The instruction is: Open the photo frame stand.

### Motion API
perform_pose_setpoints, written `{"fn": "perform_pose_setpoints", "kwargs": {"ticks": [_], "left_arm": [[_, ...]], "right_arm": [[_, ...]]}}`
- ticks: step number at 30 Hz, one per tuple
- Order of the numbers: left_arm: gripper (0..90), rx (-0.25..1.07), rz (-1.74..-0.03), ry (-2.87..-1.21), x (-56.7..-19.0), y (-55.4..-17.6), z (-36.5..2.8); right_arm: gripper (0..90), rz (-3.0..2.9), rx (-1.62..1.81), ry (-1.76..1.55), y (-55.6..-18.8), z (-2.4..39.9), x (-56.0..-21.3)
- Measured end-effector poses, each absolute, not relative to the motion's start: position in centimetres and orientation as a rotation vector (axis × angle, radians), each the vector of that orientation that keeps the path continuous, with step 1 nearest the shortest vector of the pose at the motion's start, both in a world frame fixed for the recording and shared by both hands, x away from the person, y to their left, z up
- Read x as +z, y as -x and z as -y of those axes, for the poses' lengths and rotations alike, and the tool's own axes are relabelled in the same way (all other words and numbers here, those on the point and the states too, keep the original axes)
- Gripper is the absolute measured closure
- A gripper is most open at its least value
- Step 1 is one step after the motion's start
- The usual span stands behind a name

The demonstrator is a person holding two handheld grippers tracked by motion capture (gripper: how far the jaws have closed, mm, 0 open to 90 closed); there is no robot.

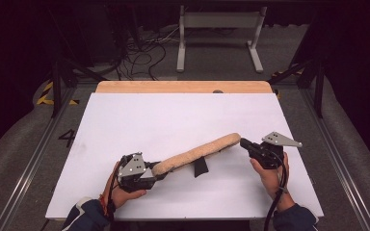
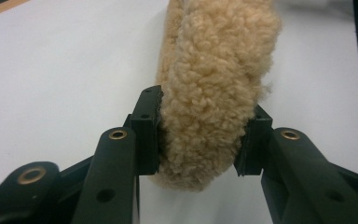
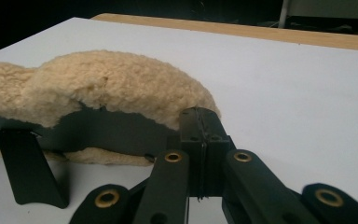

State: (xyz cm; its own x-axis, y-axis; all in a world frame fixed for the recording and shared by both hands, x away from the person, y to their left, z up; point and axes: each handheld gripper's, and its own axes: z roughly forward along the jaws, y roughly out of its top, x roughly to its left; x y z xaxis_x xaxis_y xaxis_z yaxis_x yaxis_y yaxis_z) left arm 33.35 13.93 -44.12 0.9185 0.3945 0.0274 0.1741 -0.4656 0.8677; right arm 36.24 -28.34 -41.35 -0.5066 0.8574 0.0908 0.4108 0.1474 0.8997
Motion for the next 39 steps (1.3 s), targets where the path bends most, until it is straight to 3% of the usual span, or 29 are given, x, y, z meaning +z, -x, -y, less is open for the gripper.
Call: {"fn": "perform_pose_setpoints", "kwargs": {"ticks": [25, 39], "left_arm": [[60.1, 0.24, -0.373, -2.077, -44.0, -33.4, -14.0], [60.3, 0.242, -0.359, -2.088, -43.9, -33.0, -13.8]], "right_arm": [[88.1, -2.043, 1.282, -1.218, -36.2, 28.8, -41.6], [88.0, -2.138, 1.346, -1.124, -35.7, 25.4, -41.4]]}}
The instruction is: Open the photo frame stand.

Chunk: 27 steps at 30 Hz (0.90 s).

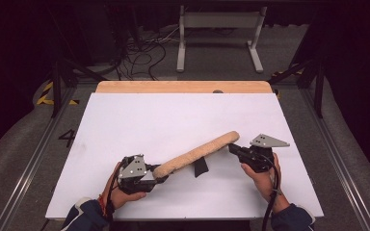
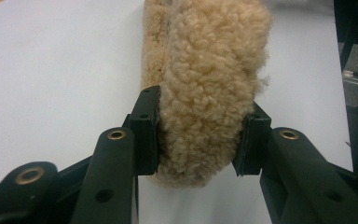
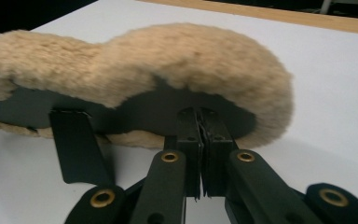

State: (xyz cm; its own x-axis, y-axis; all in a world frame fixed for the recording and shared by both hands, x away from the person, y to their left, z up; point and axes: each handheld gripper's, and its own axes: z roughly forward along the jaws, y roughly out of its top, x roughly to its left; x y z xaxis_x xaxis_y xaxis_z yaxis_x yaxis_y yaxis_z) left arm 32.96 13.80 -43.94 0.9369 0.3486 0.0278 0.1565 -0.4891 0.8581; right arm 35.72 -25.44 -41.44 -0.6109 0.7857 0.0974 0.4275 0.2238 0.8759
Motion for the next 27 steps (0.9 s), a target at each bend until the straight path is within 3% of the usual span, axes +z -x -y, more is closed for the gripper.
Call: {"fn": "perform_pose_setpoints", "kwargs": {"ticks": [27], "left_arm": [[61.4, 0.183, -0.293, -2.094, -44.0, -31.7, -12.8]], "right_arm": [[89.5, -2.134, 1.316, -1.084, -37.5, 22.6, -41.8]]}}
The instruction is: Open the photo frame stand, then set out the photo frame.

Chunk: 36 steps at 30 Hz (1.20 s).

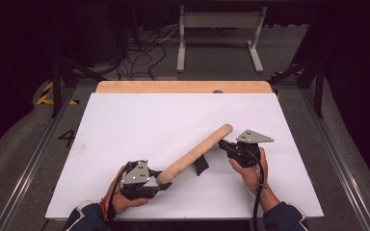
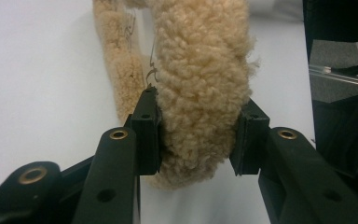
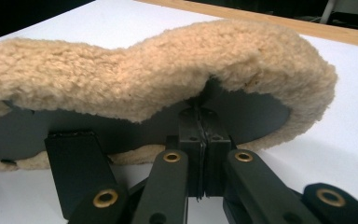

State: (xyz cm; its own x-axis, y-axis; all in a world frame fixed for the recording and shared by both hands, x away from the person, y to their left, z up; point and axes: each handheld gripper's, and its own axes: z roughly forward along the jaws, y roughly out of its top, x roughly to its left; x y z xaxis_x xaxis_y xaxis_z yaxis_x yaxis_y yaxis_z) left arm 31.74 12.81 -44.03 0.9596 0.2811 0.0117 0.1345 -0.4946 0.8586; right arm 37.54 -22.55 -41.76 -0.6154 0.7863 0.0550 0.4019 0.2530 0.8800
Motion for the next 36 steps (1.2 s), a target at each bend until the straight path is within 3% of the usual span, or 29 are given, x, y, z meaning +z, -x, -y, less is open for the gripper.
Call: {"fn": "perform_pose_setpoints", "kwargs": {"ticks": [14, 36], "left_arm": [[61.9, 0.165, -0.246, -2.107, -44.2, -31.4, -11.2], [48.5, 0.181, -0.24, -2.115, -44.2, -31.1, -8.0]], "right_arm": [[88.9, -2.149, 1.311, -1.124, -39.0, 21.4, -42.3], [85.6, -2.199, 1.267, -1.123, -39.2, 19.1, -43.3]]}}
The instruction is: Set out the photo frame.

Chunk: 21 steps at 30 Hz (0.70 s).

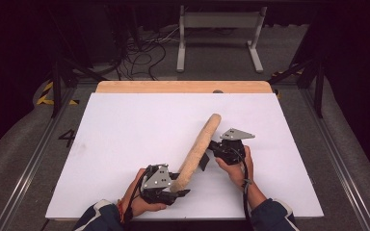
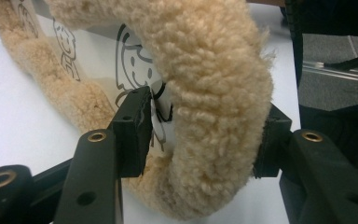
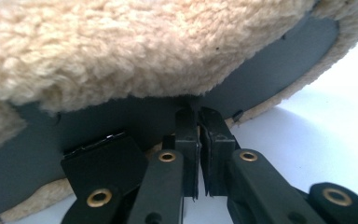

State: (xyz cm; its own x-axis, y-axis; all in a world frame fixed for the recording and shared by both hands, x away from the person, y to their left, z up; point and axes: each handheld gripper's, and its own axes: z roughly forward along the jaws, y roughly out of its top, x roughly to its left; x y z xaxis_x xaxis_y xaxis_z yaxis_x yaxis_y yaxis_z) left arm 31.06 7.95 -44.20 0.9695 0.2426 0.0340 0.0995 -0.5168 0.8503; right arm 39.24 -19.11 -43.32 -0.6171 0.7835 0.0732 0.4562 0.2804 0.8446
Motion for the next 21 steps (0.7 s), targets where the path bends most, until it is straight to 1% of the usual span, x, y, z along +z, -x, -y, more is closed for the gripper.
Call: {"fn": "perform_pose_setpoints", "kwargs": {"ticks": [4, 7, 10, 12, 13, 14, 15, 17, 19, 21], "left_arm": [[45.5, 0.186, -0.257, -2.115, -44.3, -31.1, -7.7], [45.2, 0.175, -0.25, -2.118, -44.3, -31.1, -7.8], [44.3, 0.186, -0.232, -2.131, -44.1, -30.8, -8.2], [45.0, 0.184, -0.219, -2.105, -43.5, -30.4, -9.3], [45.8, 0.184, -0.219, -2.105, -43.5, -30.4, -9.3], [48.5, 0.184, -0.219, -2.089, -43.3, -30.2, -9.7], [48.5, 0.179, -0.212, -2.072, -43.1, -30.1, -10.0], [55.9, 0.168, -0.196, -2.057, -42.9, -29.8, -10.3], [59.6, 0.179, -0.198, -2.069, -42.9, -29.7, -10.0], [62.8, 0.155, -0.202, -2.064, -43.0, -29.9, -9.7]], "right_arm": [[82.8, -2.187, 1.274, -1.132, -39.2, 19.2, -43.3], [80.6, -2.182, 1.282, -1.142, -39.1, 19.2, -43.2], [80.4, -2.175, 1.297, -1.137, -38.7, 19.5, -42.9], [81.9, -2.156, 1.324, -1.14, -38.2, 20.0, -42.4], [83.1, -2.159, 1.329, -1.133, -38.1, 20.1, -42.2], [84.0, -2.159, 1.336, -1.126, -37.9, 20.2, -42.0], [84.0, -2.159, 1.336, -1.126, -37.9, 20.2, -42.0], [86.6, -2.161, 1.354, -1.109, -37.5, 20.2, -41.7], [87.1, -2.17, 1.357, -1.094, -37.3, 20.0, -41.5], [88.0, -2.189, 1.349, -1.081, -37.2, 19.5, -41.7]]}}
